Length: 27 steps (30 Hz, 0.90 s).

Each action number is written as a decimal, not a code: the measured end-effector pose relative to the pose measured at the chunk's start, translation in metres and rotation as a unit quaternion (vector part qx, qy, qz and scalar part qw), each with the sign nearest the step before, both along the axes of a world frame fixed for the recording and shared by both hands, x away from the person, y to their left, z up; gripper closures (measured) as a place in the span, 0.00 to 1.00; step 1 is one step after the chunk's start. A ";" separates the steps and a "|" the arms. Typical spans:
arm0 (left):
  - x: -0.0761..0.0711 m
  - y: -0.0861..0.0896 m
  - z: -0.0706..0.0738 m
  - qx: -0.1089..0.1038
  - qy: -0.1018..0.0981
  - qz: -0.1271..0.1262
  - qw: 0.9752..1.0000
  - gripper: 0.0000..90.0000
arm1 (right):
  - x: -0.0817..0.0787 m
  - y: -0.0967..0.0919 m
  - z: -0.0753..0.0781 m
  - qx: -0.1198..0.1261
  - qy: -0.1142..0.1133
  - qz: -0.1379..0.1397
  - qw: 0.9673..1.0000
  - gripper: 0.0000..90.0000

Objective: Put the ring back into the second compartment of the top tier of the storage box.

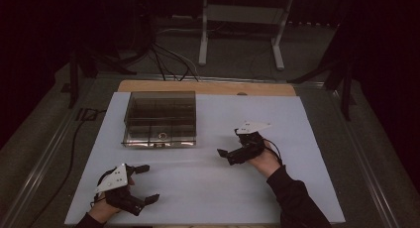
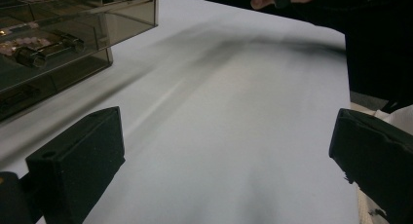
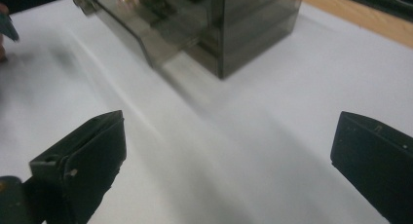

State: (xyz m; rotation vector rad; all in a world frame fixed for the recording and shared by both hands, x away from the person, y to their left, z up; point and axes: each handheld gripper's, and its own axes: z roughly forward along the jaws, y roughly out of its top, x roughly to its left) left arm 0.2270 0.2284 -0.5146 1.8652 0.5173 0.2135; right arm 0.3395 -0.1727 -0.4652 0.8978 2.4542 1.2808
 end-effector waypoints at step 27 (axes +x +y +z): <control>0.000 -0.001 0.000 0.002 0.000 -0.002 1.000 0.01 | -0.042 -0.055 -0.044 -0.005 0.024 -0.021 0.999 0.00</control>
